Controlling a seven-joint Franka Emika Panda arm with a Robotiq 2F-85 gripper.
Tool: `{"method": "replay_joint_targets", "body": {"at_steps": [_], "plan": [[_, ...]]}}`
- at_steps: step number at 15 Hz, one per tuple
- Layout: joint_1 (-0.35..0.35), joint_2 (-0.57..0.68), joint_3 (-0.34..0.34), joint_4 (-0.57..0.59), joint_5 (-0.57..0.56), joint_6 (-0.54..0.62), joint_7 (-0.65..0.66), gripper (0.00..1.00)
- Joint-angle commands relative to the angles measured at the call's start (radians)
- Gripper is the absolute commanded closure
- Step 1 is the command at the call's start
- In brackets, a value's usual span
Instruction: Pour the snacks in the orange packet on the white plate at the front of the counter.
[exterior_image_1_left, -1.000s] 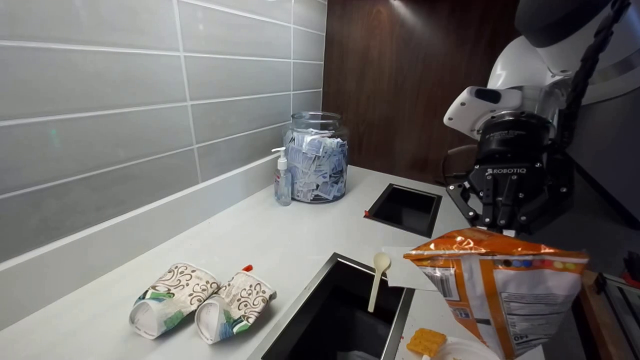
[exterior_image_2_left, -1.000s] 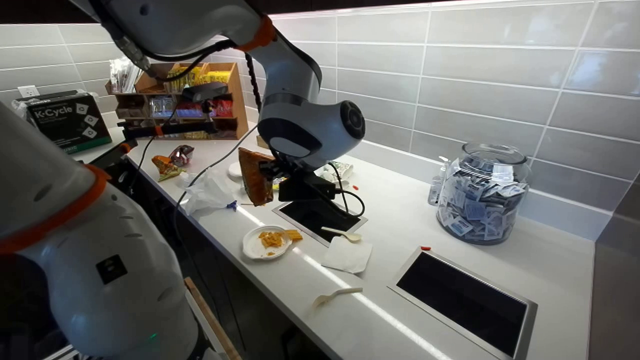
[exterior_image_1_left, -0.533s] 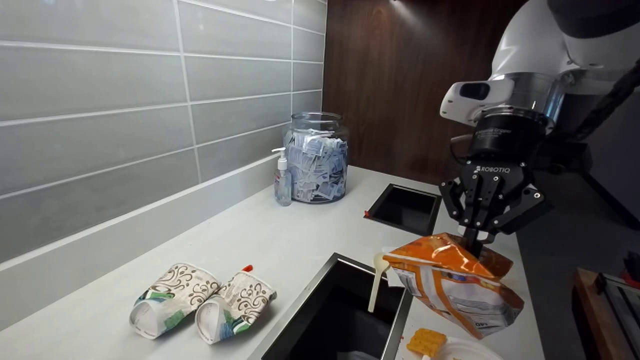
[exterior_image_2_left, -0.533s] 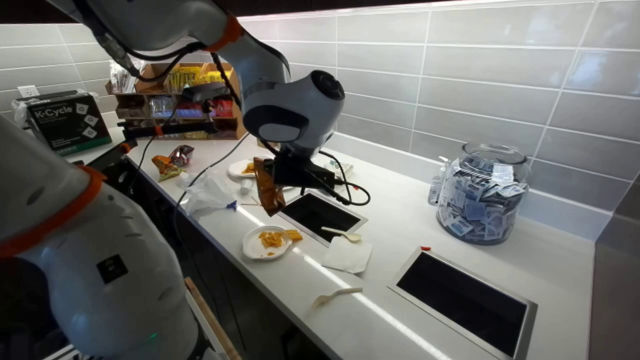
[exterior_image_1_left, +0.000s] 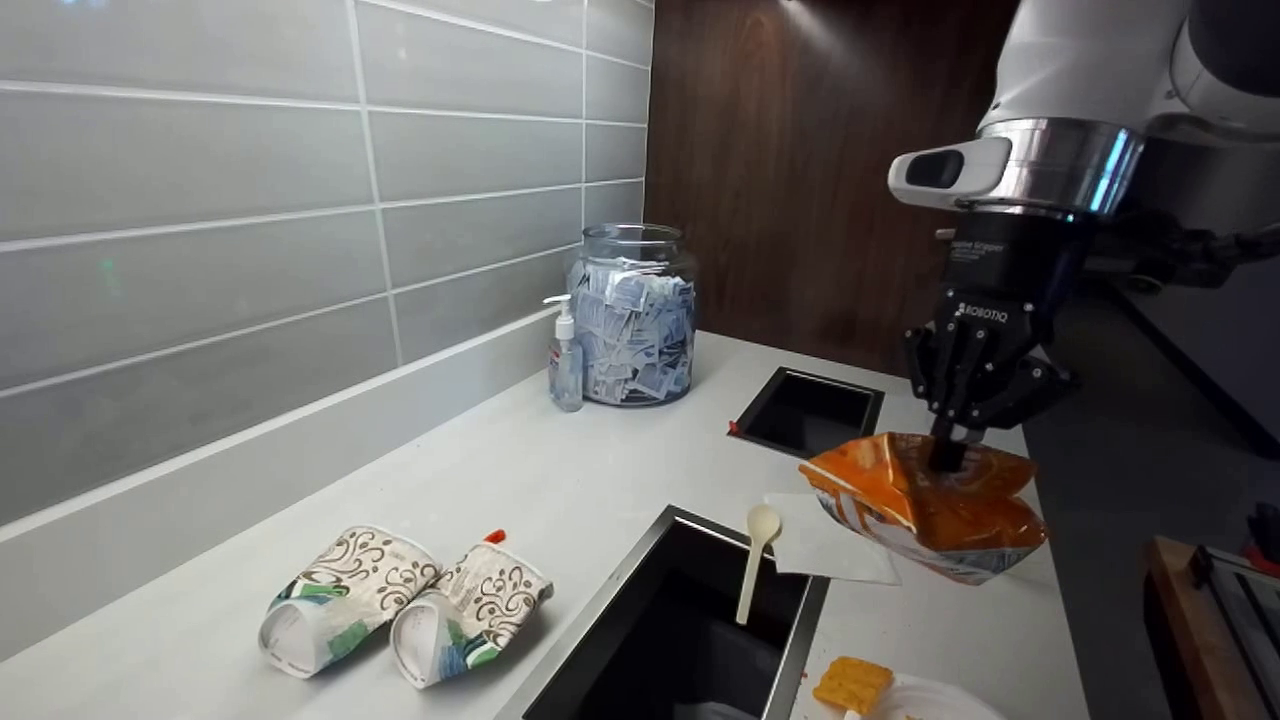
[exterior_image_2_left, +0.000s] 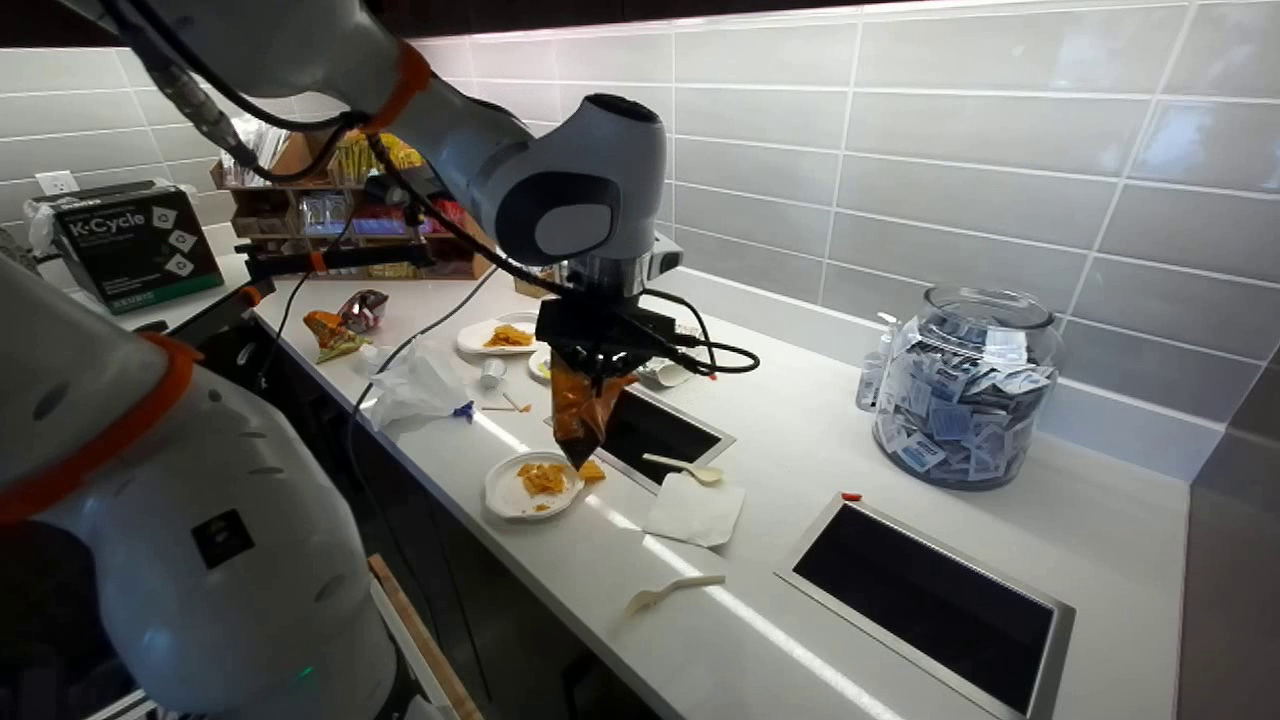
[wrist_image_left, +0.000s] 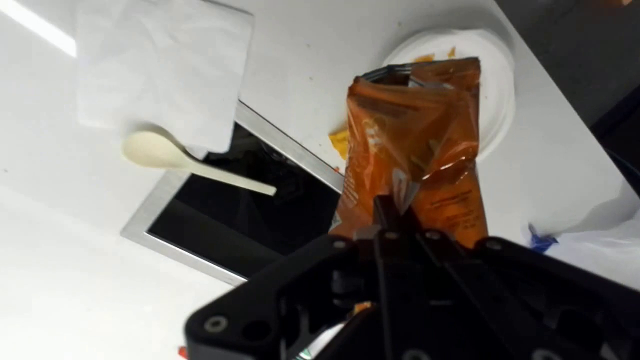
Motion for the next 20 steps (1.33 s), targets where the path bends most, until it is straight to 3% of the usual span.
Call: {"method": "replay_joint_targets", "body": {"at_steps": [1, 5, 9, 20], "plan": [[-0.009, -0.019, -0.031, -0.009, -0.180, -0.020, 0.202, 1.00], [-0.024, 0.004, -0.062, -0.001, -0.346, -0.034, 0.385, 1.00], [-0.027, 0.043, -0.093, -0.003, -0.439, -0.054, 0.513, 1.00], [-0.025, 0.203, -0.147, 0.005, -0.449, -0.003, 0.587, 1.00]]}}
